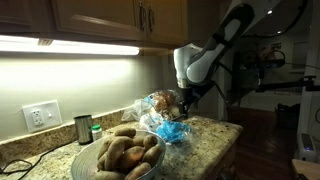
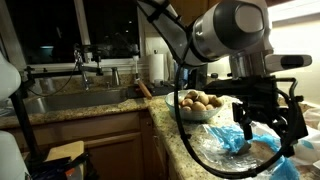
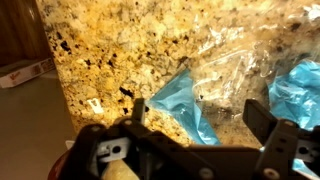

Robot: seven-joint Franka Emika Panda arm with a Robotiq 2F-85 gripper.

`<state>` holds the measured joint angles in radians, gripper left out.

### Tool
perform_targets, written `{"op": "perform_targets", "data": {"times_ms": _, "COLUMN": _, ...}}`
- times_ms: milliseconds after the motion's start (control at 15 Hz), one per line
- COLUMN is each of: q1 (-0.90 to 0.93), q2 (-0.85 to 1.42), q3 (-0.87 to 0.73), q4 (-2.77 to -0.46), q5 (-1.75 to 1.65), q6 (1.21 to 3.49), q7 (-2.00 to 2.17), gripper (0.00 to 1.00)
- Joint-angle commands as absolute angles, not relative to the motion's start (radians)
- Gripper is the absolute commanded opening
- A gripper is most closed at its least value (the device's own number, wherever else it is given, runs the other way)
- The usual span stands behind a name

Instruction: Pick the potato from the plastic bag and put it in the glass bowl

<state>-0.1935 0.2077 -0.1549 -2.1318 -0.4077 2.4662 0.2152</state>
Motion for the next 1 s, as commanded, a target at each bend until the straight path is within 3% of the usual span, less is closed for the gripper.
{"op": "perform_targets", "data": {"times_ms": 0, "q1": -0.159, "q2": 0.254, "q3": -0.196, "q4": -2.086, "q5": -0.422, "q6": 2.444, "q7": 0.241, "gripper": 1.0}}
{"op": "perform_targets", "data": {"times_ms": 667, "q1": -0.148, "q2": 0.34, "q3": -0.213, "q4": -2.011, "q5": -0.385, "q6": 2.464, "q7": 0.198, "gripper": 1.0}}
{"op": "perform_targets", "data": {"times_ms": 733, "q1": -0.144, "q2": 0.345, "q3": -0.213, "q4": -2.006, "q5": -0.386, "q6": 2.465, "q7": 0.198, "gripper": 0.83}}
{"op": "perform_targets", "data": {"times_ms": 933, "q1": -0.137, "q2": 0.359, "q3": -0.211, "q4": -1.99, "q5": -0.381, "q6": 2.463, "q7": 0.195, "gripper": 0.6}}
